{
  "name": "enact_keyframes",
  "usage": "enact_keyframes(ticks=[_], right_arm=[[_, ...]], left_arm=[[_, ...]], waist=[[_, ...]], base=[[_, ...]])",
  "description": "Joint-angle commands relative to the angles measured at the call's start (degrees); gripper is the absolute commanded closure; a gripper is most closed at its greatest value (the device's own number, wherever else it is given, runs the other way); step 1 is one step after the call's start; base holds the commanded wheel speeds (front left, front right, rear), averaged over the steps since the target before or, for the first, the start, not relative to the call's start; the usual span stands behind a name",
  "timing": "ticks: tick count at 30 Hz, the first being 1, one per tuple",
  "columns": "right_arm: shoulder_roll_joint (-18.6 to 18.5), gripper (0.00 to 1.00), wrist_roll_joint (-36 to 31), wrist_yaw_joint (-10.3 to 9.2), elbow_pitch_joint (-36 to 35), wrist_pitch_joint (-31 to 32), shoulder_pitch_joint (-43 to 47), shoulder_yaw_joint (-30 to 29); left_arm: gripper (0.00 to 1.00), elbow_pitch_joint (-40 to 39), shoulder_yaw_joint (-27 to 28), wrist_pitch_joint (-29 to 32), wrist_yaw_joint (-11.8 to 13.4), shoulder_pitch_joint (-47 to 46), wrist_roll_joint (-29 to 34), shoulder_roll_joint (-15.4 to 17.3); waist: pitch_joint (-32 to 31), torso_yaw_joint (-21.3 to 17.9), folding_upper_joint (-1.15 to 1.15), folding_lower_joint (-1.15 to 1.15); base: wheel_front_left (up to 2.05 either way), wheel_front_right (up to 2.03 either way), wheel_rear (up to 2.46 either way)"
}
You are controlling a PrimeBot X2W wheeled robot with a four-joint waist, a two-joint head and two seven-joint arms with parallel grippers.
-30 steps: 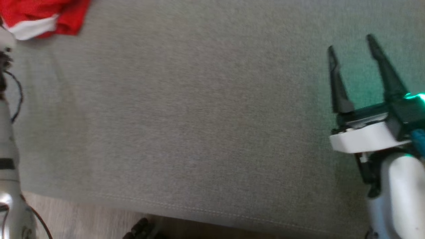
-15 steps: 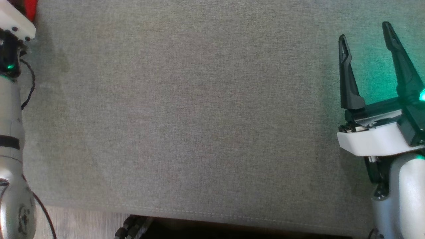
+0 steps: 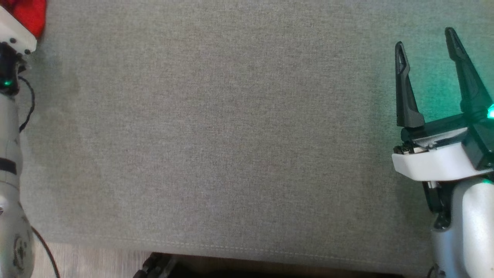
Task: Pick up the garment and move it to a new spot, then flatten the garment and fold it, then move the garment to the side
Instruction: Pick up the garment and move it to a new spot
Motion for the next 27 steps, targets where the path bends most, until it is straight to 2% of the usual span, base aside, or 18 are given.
enact_keyframes(ticks=[1, 7, 14, 21, 27], right_arm=[[0.81, 0.00, 0.45, 0.37, -1.69, -0.49, -0.11, 1.15], [1.07, 0.00, 1.92, 0.37, 1.40, -2.47, -0.46, 0.96], [1.16, 0.00, 5.17, 0.37, 5.97, -5.02, 0.71, -0.52], [1.17, 0.00, 8.89, 0.37, 10.84, -7.84, 2.82, -1.66], [1.17, 0.00, 11.46, 0.37, 14.60, -9.95, 4.97, -2.68]], left_arm=[[1.00, -1.34, 0.65, -0.76, -0.24, -1.63, 0.22, 4.40], [1.00, -1.25, -0.51, -2.37, -0.41, -1.88, 1.08, 5.74], [1.00, -4.44, -3.59, -2.13, -2.25, -3.39, 1.67, 5.44], [1.00, -11.00, -8.15, -0.29, -3.11, -2.70, 0.03, 2.78], [1.00, -20.63, -13.96, 2.65, -3.17, 1.04, -5.52, 0.42]], waist=[[-0.72, -0.09, 0.00, 0.00], [-4.95, -1.21, 0.00, 0.00], [-11.98, -2.38, 0.00, 0.00], [-19.09, -3.80, 0.00, 0.00], [-24.91, -5.88, 0.00, 0.00]], base=[[0.00, 0.00, 0.00], [0.00, 0.00, 0.00], [0.00, 0.00, 0.00], [0.00, 0.00, 0.00], [0.00, 0.00, 0.00]])
